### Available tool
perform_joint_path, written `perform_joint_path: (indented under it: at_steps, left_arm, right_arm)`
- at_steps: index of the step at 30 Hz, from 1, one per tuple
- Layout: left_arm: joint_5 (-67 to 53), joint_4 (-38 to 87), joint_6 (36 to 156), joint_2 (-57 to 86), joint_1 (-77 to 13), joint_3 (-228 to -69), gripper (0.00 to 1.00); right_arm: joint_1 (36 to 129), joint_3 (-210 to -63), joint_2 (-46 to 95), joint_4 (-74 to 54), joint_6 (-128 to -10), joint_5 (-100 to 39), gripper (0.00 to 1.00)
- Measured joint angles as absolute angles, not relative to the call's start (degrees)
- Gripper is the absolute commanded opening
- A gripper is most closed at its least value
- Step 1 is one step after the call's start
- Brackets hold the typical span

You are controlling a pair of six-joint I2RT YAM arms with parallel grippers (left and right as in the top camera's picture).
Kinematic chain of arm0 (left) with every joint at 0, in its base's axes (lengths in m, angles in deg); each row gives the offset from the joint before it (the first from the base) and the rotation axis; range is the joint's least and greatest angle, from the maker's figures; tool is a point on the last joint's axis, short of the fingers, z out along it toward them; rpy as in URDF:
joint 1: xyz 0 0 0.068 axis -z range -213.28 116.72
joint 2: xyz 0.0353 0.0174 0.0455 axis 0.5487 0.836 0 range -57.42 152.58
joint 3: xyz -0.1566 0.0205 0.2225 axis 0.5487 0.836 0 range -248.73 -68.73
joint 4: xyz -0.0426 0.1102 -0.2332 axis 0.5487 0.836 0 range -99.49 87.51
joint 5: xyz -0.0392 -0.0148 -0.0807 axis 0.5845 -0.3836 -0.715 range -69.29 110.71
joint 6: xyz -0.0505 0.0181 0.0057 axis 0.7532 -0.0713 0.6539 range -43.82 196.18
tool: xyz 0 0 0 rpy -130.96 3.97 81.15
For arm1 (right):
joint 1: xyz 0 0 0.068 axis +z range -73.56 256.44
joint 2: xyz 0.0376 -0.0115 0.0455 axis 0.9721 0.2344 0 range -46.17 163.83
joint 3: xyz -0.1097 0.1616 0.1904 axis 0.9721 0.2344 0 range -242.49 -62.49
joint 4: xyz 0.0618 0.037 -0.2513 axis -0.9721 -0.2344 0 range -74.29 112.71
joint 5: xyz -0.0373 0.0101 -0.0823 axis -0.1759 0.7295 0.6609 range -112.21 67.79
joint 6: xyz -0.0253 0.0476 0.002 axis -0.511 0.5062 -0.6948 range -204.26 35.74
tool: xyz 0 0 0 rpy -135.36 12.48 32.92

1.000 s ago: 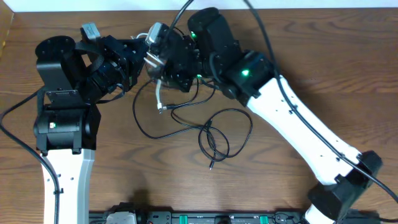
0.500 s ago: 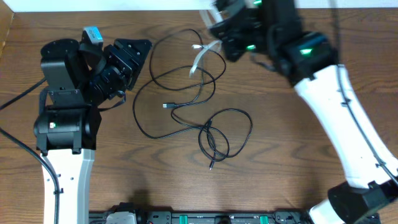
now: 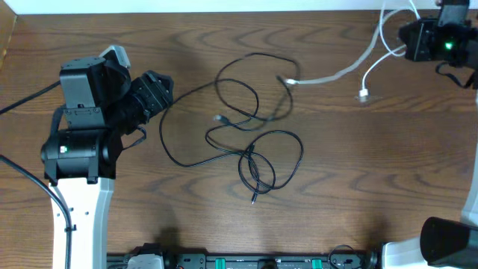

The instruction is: Untangle cables

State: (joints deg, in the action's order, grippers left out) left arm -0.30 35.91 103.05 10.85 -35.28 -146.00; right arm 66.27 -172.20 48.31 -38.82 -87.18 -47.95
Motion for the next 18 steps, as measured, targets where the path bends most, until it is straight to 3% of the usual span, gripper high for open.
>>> perform_joint_path:
  at_steps: [11, 18]
  left_arm:
    - [0.1, 36.4, 95.7, 18.6, -27.8, -146.0, 0.59]
    - [0.1, 33.6, 94.2, 22.3, -24.4, -146.0, 0.59]
  right_arm:
    - [69.1, -172.3, 50.1, -51.0, -84.9, -36.6, 0.01]
    - [74.1, -172.4, 63.3, -58.1, -85.0, -35.4, 0.01]
